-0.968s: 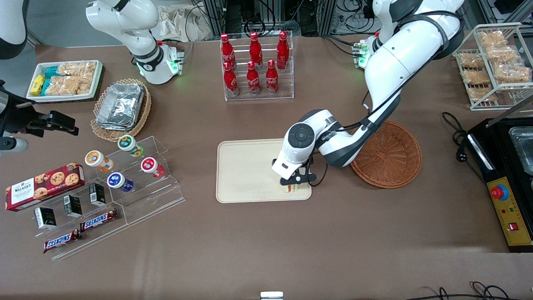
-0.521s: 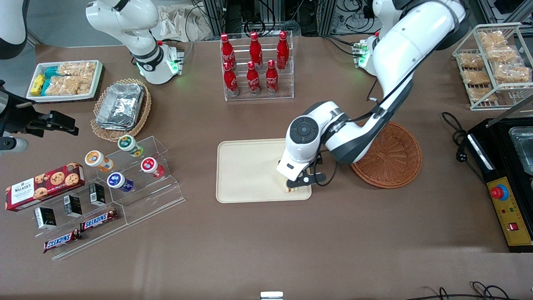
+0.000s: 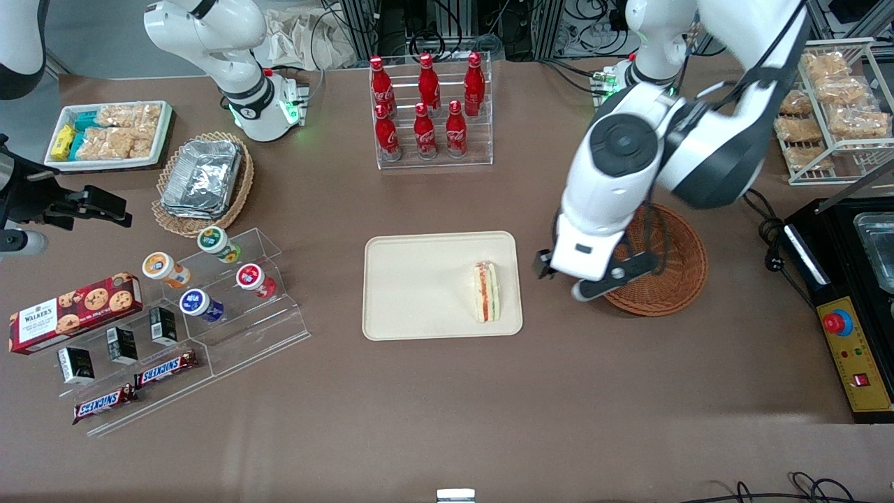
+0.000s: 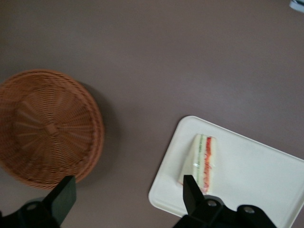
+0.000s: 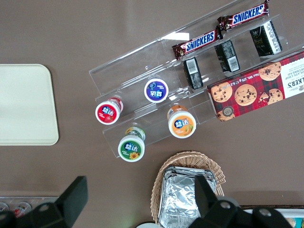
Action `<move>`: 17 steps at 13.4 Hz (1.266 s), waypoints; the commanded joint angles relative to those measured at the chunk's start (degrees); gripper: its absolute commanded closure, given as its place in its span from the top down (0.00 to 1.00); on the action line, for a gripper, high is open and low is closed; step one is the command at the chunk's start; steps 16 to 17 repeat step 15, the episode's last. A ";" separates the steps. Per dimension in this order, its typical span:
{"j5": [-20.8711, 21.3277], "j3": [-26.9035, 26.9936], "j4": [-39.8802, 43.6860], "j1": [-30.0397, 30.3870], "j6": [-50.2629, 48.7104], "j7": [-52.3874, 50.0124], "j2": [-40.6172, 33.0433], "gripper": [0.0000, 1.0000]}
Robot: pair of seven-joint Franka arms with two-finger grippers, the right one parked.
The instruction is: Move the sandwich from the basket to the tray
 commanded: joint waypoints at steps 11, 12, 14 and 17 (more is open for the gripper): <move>-13.77 38.04 -6.73 -7.87 -12.60 55.15 -22.28 1.00; -13.77 38.04 -5.76 -7.79 -12.86 54.98 -21.40 1.00; -13.95 38.22 -6.09 -7.70 -12.86 55.50 -21.22 1.00; -14.03 38.13 -6.45 -7.52 -12.86 55.51 -21.13 1.00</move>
